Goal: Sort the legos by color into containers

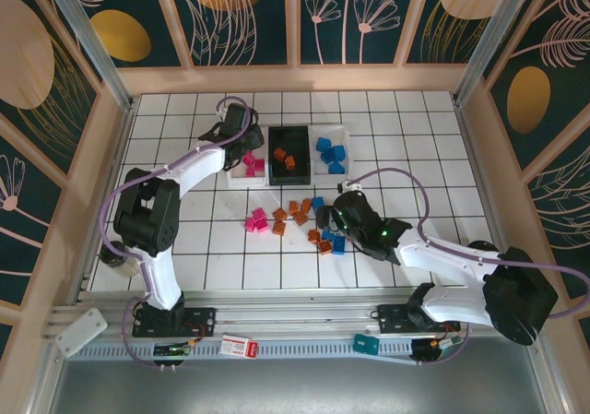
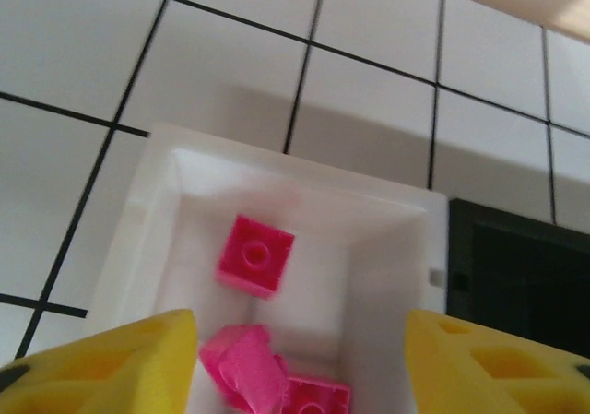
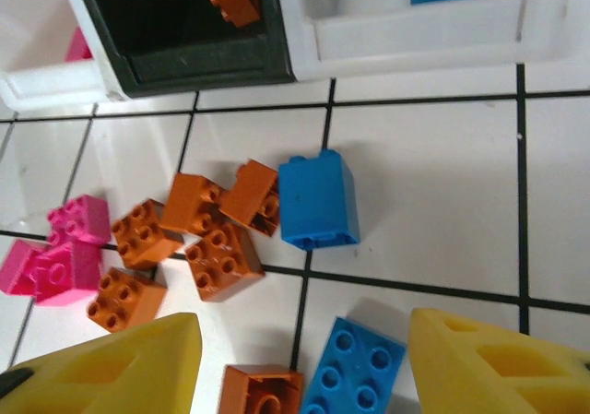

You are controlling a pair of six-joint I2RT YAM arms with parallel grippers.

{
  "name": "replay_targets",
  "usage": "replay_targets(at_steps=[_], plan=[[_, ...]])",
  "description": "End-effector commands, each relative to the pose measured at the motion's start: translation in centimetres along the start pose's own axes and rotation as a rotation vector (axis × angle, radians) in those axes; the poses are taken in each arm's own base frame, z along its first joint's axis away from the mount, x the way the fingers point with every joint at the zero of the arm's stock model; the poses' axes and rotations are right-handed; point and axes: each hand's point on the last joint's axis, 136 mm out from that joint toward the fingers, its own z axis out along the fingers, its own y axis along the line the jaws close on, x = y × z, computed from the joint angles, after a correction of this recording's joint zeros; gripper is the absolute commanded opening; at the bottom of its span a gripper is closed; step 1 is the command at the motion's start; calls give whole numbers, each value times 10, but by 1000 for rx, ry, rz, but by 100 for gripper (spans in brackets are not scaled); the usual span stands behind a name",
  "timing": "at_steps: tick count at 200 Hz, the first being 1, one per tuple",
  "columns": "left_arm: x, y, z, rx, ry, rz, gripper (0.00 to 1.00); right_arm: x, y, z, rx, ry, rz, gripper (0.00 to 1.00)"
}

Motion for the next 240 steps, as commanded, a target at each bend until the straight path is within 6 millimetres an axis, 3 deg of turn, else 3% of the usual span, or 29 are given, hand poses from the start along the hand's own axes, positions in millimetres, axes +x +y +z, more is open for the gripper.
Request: replay_targets(at_steps=[1, 10, 32, 57, 83, 124, 183, 240], plan=[[-19, -24, -46, 161, -45, -37, 76, 11, -16, -1, 63, 13, 23, 62], [-21, -30, -65, 217, -65, -50, 82, 12, -17, 1, 69, 18, 19, 62], [-3, -39, -98, 301, -70, -43, 96, 12, -14, 8, 63, 29, 4, 63], [31, -41, -128, 363, -59, -25, 98, 11, -9, 21, 61, 48, -29, 63], [75, -24, -145, 414, -9, -53, 99, 13, -8, 38, 67, 82, -59, 63], [107, 9, -178, 489, -22, -134, 98, 9, -10, 59, 84, 101, -80, 62], [136, 43, -183, 447, 0, -165, 98, 1, -10, 84, 108, 118, -105, 62], [143, 55, -180, 390, 13, -150, 98, -6, -13, 102, 135, 126, -129, 57]])
